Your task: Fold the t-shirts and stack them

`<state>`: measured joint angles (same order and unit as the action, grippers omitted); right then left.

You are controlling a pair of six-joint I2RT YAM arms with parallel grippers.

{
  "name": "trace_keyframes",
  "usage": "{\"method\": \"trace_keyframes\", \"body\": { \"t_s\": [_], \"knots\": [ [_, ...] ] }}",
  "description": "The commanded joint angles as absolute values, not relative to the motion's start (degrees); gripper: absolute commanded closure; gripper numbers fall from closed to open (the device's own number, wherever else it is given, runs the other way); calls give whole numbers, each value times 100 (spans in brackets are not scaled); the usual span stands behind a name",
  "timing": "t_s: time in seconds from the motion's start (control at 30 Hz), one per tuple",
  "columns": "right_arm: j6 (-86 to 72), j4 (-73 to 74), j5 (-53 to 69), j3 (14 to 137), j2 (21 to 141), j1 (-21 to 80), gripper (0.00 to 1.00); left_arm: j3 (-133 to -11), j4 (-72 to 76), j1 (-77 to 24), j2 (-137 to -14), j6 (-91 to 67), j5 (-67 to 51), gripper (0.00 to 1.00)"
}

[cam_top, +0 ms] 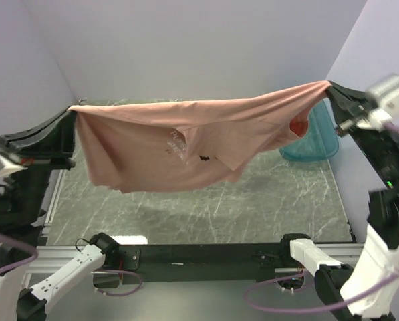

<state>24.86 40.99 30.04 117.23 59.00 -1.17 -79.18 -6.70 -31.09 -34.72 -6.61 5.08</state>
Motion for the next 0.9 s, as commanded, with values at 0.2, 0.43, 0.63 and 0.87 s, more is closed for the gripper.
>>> {"method": "trace_keyframes", "body": {
  "t_s": [0.2, 0.43, 0.63, 0.87],
  "knots": [
    [2092, 3700, 2830, 12454, 5660, -158, 100, -8464, -536, -3103, -3454, -677, -343, 99],
    [2136, 3516, 2961, 11147, 5467, -158, 100, -7481, -475, -3103, -3296, -589, -9, 99],
    [2320, 2726, 3173, 8740, 5291, -149, 100, -5751, -168, -3103, -3550, -545, 1290, 100],
    [2320, 1505, 3051, 6857, 6449, 254, 100, -4061, 1221, -2963, -5110, -720, 2057, 100]
  ]
}}
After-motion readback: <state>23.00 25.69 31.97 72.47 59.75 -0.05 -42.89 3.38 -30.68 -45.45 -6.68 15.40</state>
